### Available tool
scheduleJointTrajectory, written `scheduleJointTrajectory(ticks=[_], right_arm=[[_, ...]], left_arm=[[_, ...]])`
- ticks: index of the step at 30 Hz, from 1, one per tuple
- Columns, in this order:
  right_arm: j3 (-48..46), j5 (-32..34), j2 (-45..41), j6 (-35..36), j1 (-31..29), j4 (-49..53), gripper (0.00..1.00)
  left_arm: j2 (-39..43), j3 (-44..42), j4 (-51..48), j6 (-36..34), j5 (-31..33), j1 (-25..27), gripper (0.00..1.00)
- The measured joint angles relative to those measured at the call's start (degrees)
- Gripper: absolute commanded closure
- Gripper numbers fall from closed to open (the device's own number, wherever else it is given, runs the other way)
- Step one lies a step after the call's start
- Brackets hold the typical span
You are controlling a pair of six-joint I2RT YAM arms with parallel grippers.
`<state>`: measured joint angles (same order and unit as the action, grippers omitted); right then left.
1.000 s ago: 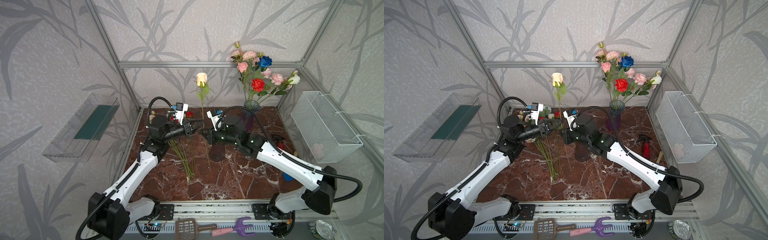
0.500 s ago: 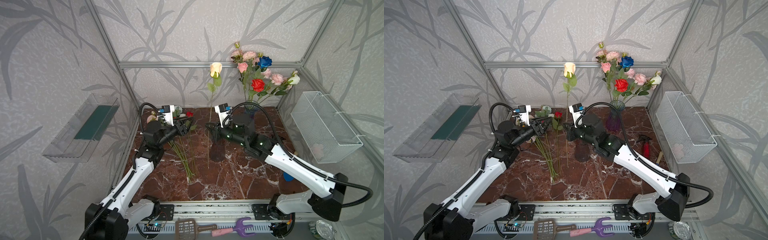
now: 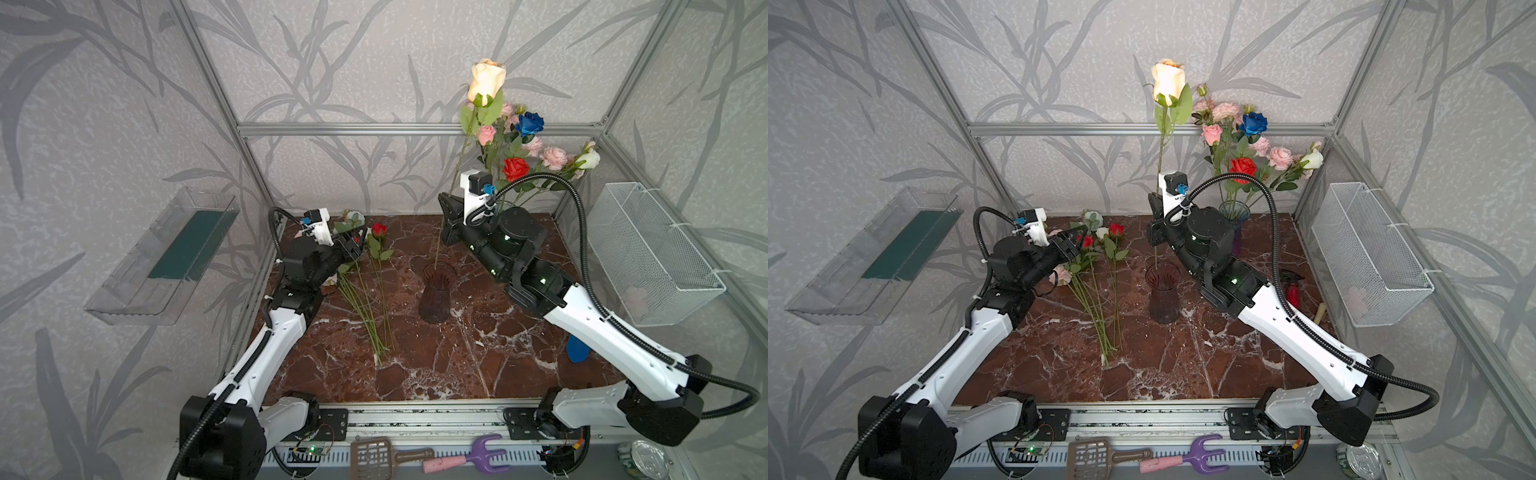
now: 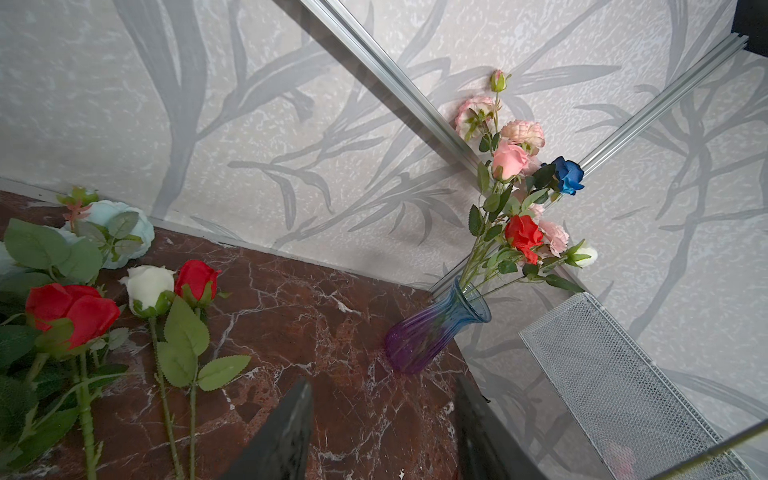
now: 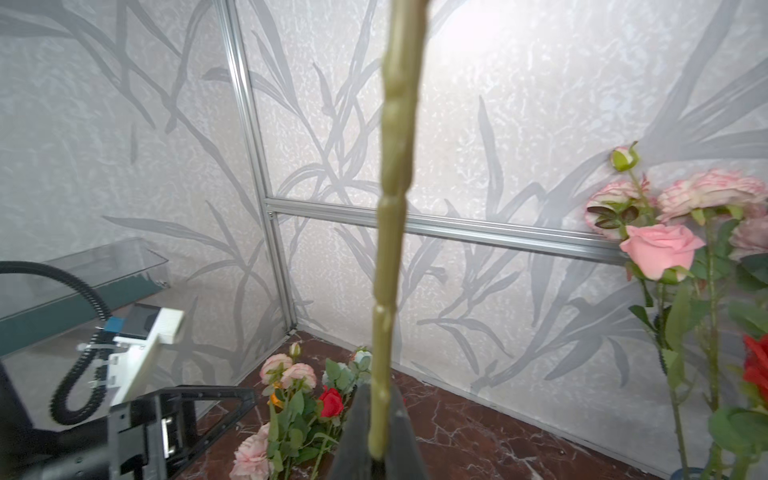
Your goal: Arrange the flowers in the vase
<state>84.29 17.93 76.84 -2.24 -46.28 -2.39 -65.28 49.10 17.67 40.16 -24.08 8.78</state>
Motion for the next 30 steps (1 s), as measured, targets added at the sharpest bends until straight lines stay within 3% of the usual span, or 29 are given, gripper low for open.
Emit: scheduleJointTrajectory(ticks=[7,12,18,30], right_arm=[[-9.86,1.57,0.39,-1.27,2.16,-2.32,0.98],[-16.35,1.55,0.42,-4.79,2.12,-2.1,0.87],[-18.71,1.57,0.39,-8.85,2.1,-0.68,0.81],[-22.18,1.62,-3.5,-12.92,1.31,1.42,0.8]], left_arm=[[-1.55,0.0,0.98,2.16,-1.05,-1.4,0.45],[-3.02,0.0,1.46,3.72,-2.12,-1.79,0.46],[-3.89,0.02,1.7,4.55,-3.26,-2.16,0.46],[-6.49,0.37,1.22,4.52,-3.63,-2.43,0.49]])
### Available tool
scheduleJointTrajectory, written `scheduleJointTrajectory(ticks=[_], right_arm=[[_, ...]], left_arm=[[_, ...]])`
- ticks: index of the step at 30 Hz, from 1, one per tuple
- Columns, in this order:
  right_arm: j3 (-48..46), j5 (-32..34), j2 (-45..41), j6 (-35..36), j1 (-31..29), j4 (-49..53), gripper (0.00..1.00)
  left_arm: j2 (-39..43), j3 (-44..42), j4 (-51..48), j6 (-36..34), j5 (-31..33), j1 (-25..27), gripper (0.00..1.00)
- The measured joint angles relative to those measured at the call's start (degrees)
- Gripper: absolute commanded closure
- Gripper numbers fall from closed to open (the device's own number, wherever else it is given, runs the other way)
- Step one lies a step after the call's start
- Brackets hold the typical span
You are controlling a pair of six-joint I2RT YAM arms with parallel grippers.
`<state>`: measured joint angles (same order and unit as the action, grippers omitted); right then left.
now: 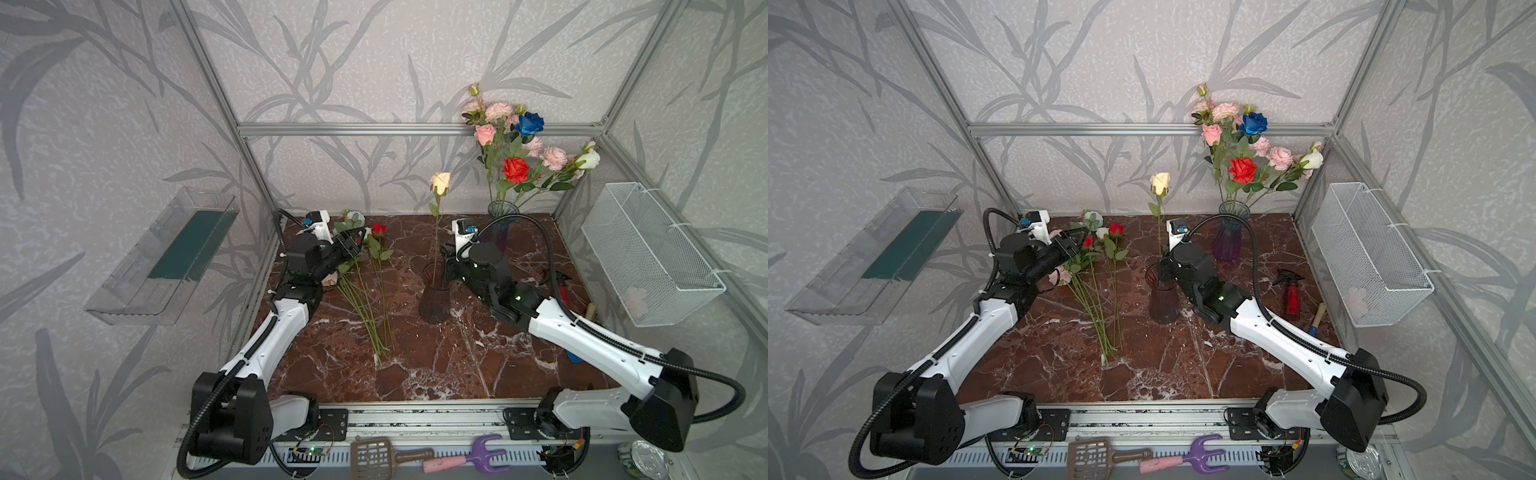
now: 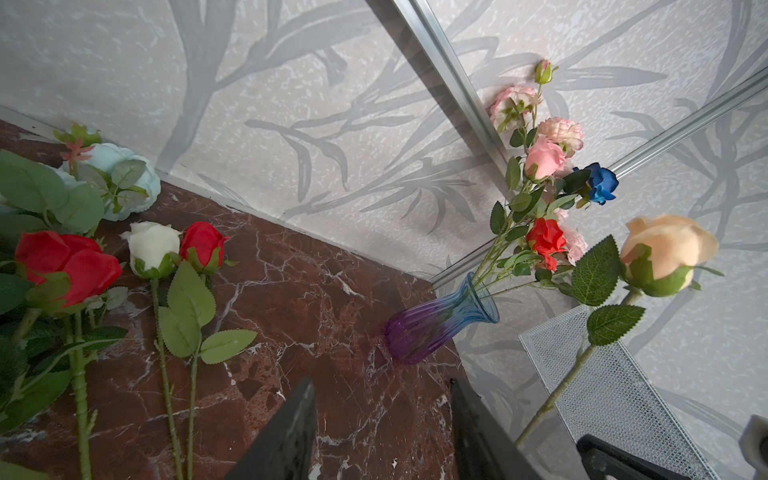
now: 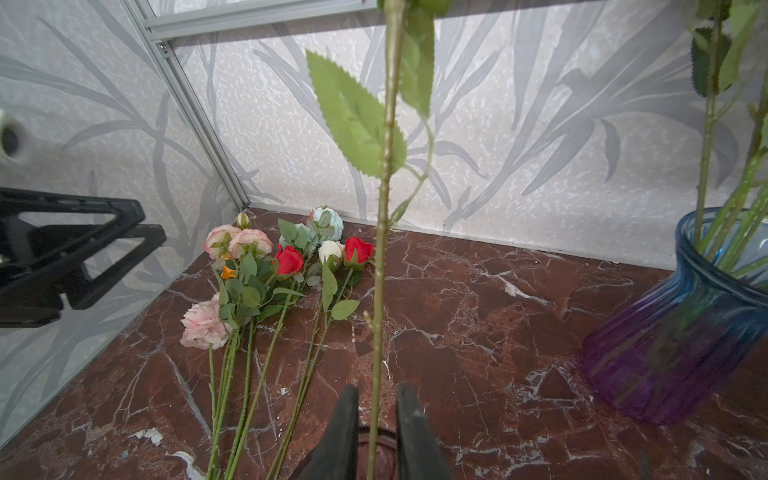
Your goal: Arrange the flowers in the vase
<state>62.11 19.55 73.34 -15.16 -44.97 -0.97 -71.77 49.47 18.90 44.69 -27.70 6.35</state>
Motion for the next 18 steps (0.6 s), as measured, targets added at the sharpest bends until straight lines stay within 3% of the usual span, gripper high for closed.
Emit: scheduleJointTrajectory(ticks=[5,18], right_arm=[[-0.7,0.46,-4.81,-0.48,-1.81,0.76,0.76],[-7.32,3.72,-19.63,-3.43,-2.8,5.25,0.72]], left_arm=[[-3.8,2.84,-5.18,-0.33,0.9,0.0,0.55],[-20.5,20.68,-38.21,-5.73,14.14,0.09,0.69]])
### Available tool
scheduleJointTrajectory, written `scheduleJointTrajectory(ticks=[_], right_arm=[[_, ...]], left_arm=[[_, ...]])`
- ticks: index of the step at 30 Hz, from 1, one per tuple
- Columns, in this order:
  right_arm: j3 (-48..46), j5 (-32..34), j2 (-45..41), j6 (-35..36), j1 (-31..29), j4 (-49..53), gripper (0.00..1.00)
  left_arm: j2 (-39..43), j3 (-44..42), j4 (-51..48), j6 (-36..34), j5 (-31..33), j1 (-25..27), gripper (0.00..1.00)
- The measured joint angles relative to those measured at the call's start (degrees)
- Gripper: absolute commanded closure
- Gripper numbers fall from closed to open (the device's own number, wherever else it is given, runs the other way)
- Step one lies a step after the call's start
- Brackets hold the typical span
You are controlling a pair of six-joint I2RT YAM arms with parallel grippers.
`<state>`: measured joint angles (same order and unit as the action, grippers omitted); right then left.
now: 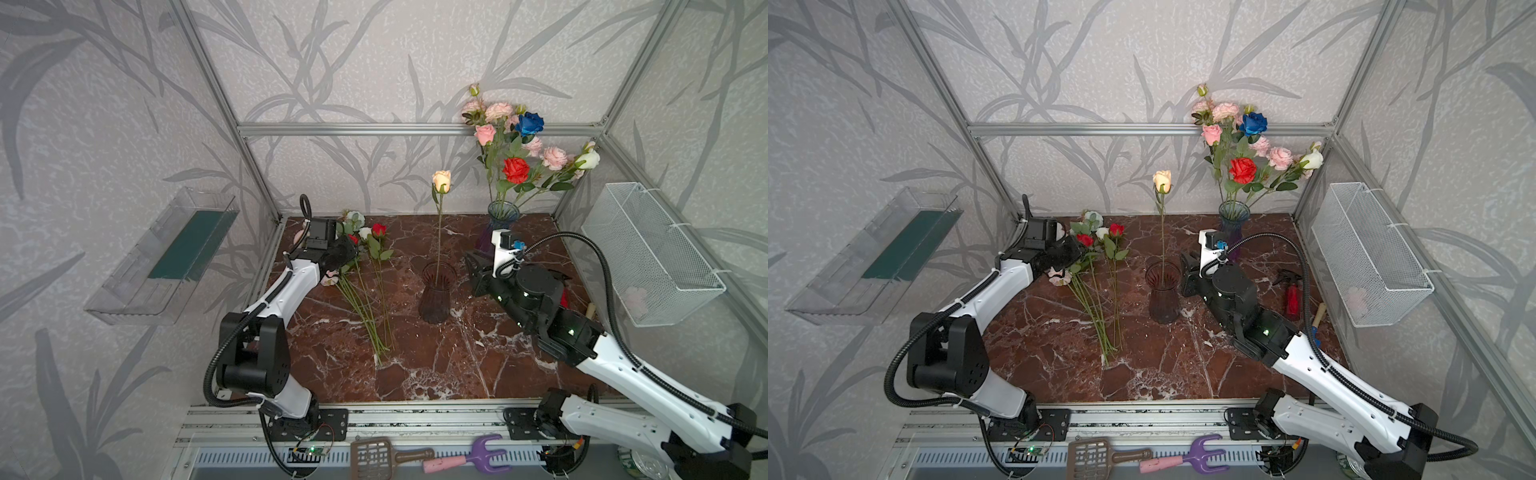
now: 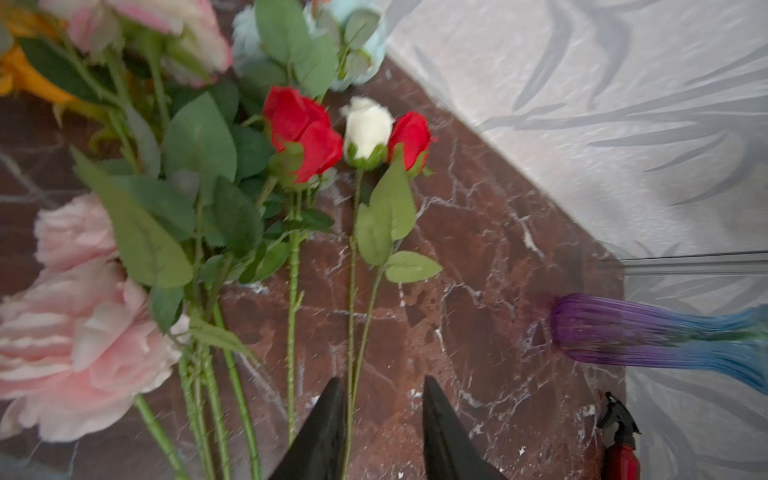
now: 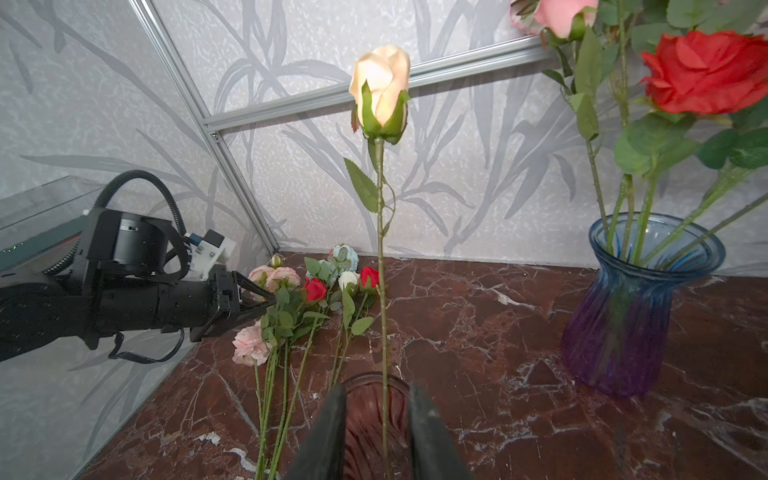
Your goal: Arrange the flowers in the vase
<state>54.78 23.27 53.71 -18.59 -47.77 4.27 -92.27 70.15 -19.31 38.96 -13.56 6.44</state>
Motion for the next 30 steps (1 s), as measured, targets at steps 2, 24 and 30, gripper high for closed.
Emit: scheduleJointTrajectory(ticks=[2,24,30], right_arm=[[-0.66,0.61,-1.09,-0.11,0.02,0.76,0.71],[-1.92,2.82,-3.17,-0.02,0.02,1.66,0.66],[-1.92,2.84,-3.56,0.15,0.02,2.12,0.66]], left_arm=[[-2.99,2.34,-3.26,-0.79,0.5,0.28,0.69],[-23.45,10.45,-17.11,-5.18,2.25,5.51,0.85],[-23.12,10.71,-17.16,-6.73,2.03,5.4,1.0]])
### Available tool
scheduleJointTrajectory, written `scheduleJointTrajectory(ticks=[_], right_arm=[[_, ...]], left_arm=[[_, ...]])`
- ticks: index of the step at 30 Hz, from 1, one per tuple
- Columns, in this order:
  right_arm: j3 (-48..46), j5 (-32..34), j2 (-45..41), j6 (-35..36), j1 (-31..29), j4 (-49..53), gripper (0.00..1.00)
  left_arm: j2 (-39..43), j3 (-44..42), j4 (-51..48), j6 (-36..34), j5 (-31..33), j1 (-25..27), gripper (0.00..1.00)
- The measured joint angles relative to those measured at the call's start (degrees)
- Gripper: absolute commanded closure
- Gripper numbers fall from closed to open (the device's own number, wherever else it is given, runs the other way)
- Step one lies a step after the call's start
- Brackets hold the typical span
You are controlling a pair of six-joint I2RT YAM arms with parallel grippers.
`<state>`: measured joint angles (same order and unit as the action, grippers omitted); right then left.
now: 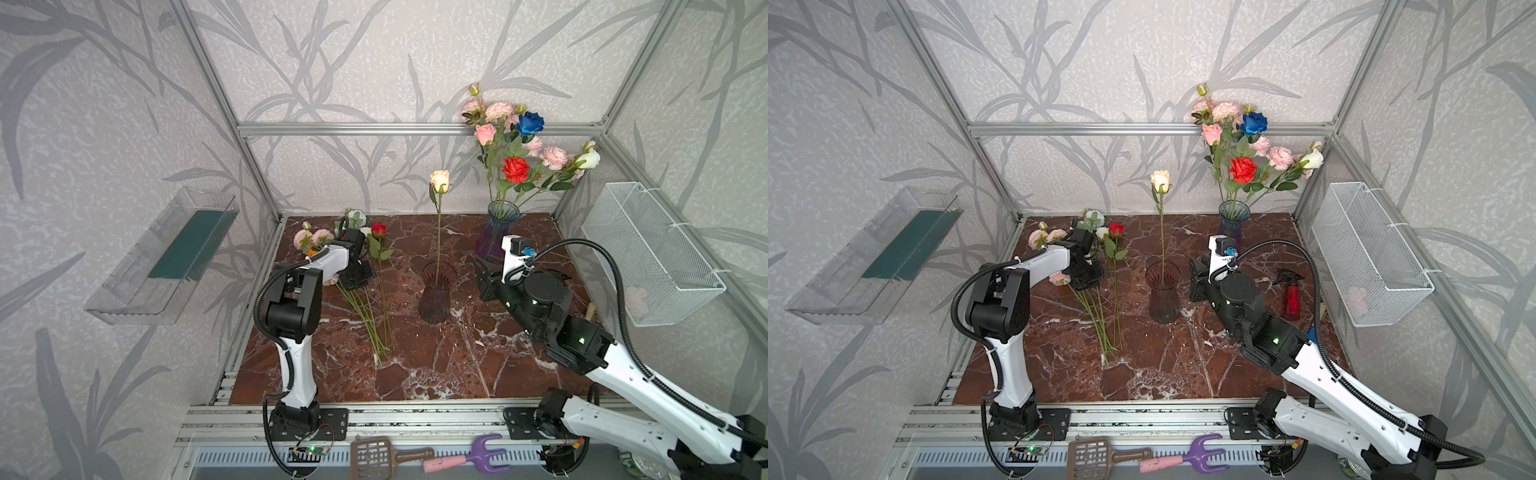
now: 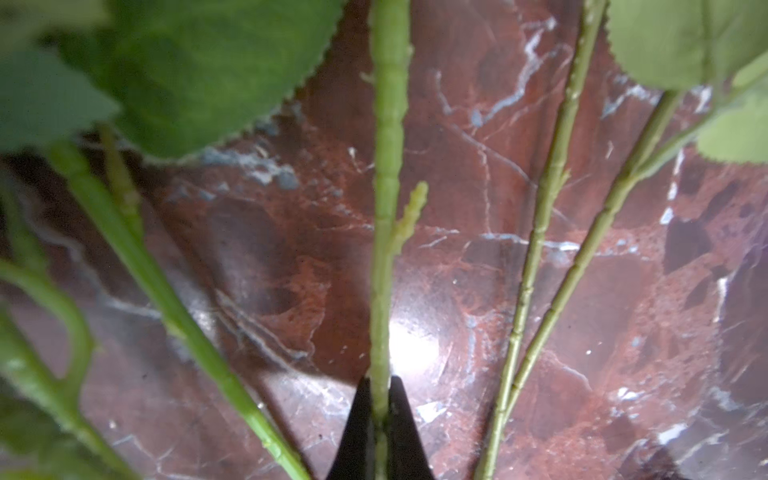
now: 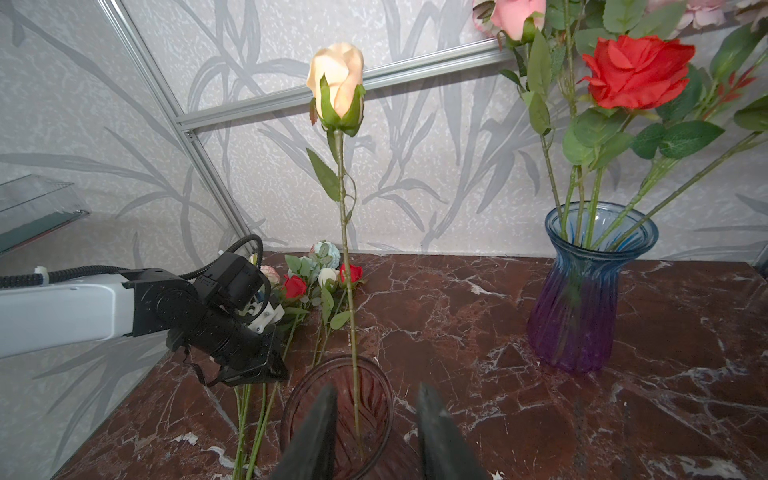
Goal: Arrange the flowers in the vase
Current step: 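Release the cream rose with the right gripper while the left grasps a light blue rose, then lift the light blue rose upright with the left gripper toward the right gripper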
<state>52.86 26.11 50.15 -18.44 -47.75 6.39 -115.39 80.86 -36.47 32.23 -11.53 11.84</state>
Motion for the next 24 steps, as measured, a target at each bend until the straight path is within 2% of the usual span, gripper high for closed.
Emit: scheduleJointTrajectory(ticks=[5,16,24], right_arm=[[0.0,-0.02,-0.79,0.0,0.0,0.37,0.66],[0.5,-0.22,-0.7,-0.04,0.0,2.38,0.66],[3.04,-1.64,-0.02,-0.04,0.0,2.91,0.64]], left_arm=[[4.09,-0.02,0.04,-0.9,0.13,0.0,1.0],[24.85,-4.96,6.67,-2.78,2.4,-0.35,1.0],[36.98,-16.79,20.55,-2.82,-3.98,-0.76,1.0]])
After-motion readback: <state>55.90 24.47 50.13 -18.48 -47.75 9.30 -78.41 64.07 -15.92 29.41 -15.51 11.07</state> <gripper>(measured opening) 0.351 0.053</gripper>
